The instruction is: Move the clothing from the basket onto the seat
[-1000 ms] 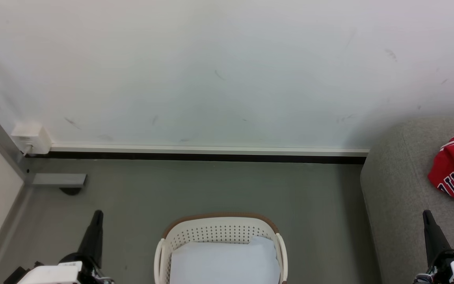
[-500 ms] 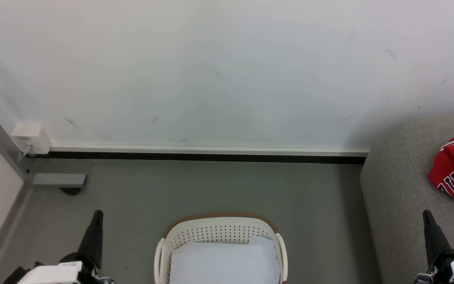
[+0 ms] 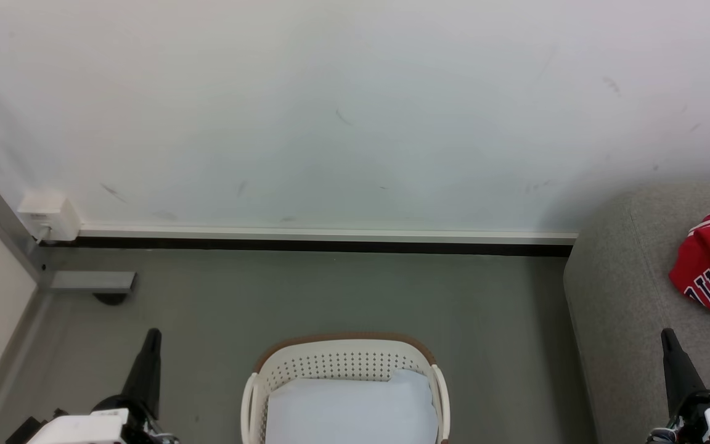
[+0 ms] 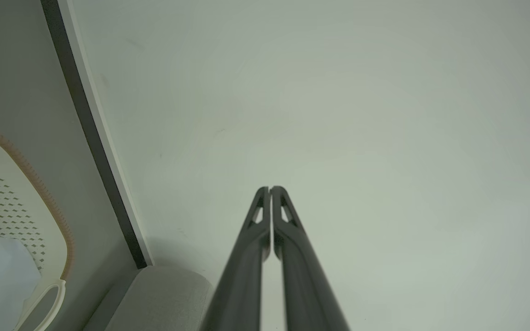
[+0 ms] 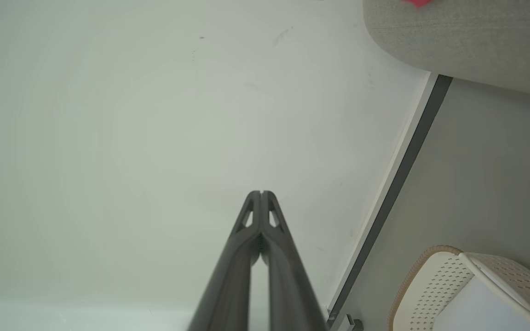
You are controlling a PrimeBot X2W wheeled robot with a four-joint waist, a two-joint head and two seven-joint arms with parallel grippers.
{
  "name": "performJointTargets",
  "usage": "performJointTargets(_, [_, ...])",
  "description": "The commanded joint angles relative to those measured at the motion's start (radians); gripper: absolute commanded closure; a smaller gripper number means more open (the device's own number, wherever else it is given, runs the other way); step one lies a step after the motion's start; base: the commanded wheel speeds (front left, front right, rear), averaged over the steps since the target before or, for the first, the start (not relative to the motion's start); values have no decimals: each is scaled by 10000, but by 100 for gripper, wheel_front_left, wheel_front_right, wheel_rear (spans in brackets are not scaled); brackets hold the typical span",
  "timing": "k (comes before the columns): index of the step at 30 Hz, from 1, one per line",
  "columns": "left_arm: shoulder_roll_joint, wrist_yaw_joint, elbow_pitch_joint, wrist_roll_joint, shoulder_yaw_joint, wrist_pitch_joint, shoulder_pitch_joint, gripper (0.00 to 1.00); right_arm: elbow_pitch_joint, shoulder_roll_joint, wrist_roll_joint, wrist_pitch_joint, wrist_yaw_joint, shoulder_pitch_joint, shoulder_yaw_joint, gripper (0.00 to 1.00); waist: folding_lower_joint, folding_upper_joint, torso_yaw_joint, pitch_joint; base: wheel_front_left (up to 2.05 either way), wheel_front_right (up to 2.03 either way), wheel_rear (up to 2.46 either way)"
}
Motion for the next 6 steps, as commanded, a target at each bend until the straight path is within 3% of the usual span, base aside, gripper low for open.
performJointTargets(1, [70,-42,-28,-139,22,35,-67,100,-41,2,-55,27,-21,-121,-45,100,0,0,0,0,0,0,0])
performJointTargets(6, [70,-42,-28,-139,22,35,-67,100,-41,3,-56,28,-21,-121,-45,100,0,0,0,0,0,0,0])
